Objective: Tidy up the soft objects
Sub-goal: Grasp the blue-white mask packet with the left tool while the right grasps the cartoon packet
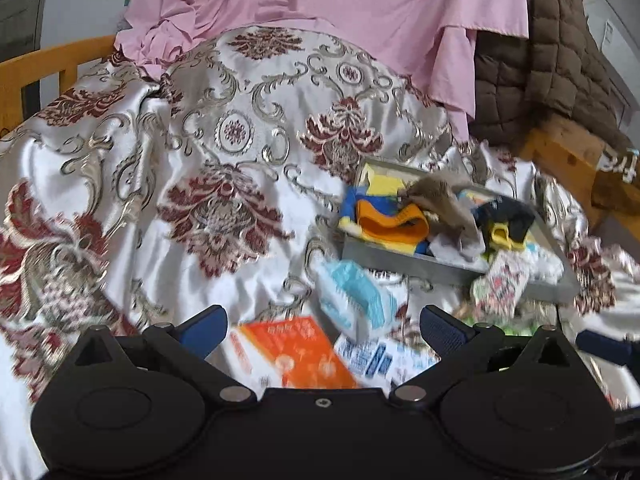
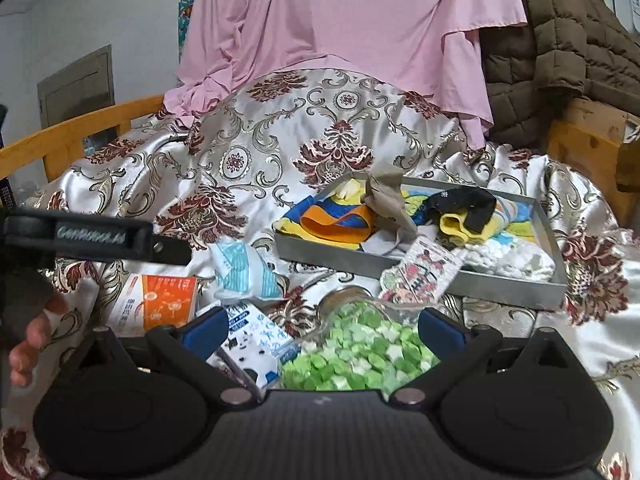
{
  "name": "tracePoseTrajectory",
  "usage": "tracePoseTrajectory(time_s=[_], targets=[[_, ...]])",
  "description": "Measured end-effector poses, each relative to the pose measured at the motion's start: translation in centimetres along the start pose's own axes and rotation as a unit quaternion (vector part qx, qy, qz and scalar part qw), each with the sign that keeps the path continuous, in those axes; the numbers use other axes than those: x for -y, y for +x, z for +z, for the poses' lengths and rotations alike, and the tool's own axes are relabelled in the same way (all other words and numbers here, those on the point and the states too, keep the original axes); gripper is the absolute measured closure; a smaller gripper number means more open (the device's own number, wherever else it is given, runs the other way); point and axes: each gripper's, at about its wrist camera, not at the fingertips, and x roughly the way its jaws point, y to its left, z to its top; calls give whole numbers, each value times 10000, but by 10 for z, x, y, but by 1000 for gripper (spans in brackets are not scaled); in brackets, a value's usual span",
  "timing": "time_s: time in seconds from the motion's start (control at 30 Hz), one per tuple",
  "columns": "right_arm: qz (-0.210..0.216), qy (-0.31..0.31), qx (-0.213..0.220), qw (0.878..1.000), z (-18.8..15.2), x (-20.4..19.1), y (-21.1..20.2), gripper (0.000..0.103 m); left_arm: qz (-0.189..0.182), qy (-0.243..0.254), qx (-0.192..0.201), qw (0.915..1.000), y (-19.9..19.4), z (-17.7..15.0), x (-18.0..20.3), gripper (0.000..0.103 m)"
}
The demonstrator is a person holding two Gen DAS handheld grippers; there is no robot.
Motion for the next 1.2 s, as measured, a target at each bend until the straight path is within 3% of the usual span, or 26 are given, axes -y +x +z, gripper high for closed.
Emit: tracePoseTrajectory(time_s=[0.2,0.4,0.53,0.8,1.2], targets=[[38,385,-60,9992,0,14,13,0,-37,-170,-48,9998,31,10,1,1],[-88,742,-91,9972,6,35,28,0,-53,-196,-416,9989,62,22,9,1],[50,1127,-274,9932,13,56,43,0,-23,-60,-621,9980,79,29,13,1],[-73,1383,-690,9880,32,90,86,0,-293,-509,-1055,9927,110,28,3,2],[27,1701,-1309,9767,40,103,128,7,-602,-404,-1174,9904,128,16,-2,7]])
